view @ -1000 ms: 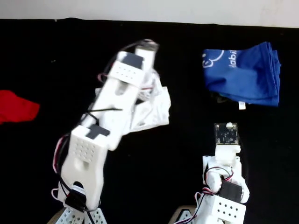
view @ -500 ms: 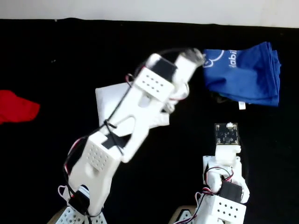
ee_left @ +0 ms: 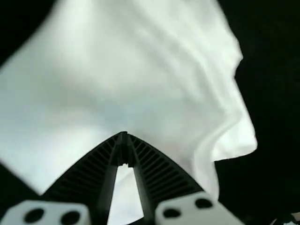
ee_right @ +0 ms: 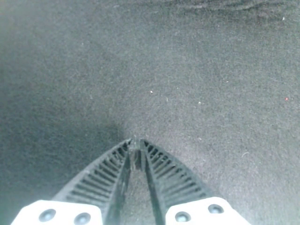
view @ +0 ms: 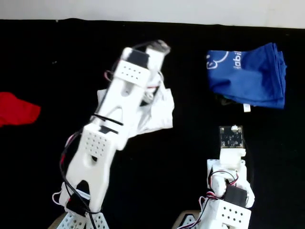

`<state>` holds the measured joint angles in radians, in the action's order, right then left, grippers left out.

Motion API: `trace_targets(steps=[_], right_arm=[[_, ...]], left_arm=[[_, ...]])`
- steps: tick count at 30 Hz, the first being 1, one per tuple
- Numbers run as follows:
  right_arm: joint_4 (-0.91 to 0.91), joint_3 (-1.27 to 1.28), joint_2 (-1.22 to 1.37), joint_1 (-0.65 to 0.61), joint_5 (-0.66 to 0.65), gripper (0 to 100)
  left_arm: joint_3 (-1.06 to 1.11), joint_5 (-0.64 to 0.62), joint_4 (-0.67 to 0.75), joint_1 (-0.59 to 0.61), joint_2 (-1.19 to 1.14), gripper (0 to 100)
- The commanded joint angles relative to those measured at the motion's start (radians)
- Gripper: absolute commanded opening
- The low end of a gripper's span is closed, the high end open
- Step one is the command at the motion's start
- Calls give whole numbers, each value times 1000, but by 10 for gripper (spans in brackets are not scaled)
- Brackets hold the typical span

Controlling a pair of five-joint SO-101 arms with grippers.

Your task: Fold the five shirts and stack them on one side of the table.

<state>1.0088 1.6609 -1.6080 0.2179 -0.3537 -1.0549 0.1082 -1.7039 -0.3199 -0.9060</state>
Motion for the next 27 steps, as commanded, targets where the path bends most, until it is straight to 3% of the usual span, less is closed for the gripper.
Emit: trace_targets(steps=[1, 11, 18, 22, 27], right_arm=[[7, 119, -12, 10, 0, 9], [7, 119, -12, 10, 0, 9], [7, 119, -12, 10, 0, 9], [7, 119, -12, 10, 0, 9], [7, 119, -12, 10, 0, 9]], left_arm=[[-39, -9, -44, -113, 12, 9], [-38, -37, -61, -251, 12, 9], [-228, -31, -52, -110, 94, 9], [-323, -37, 74, -15, 65, 9], [-329, -37, 198, 22, -88, 9]])
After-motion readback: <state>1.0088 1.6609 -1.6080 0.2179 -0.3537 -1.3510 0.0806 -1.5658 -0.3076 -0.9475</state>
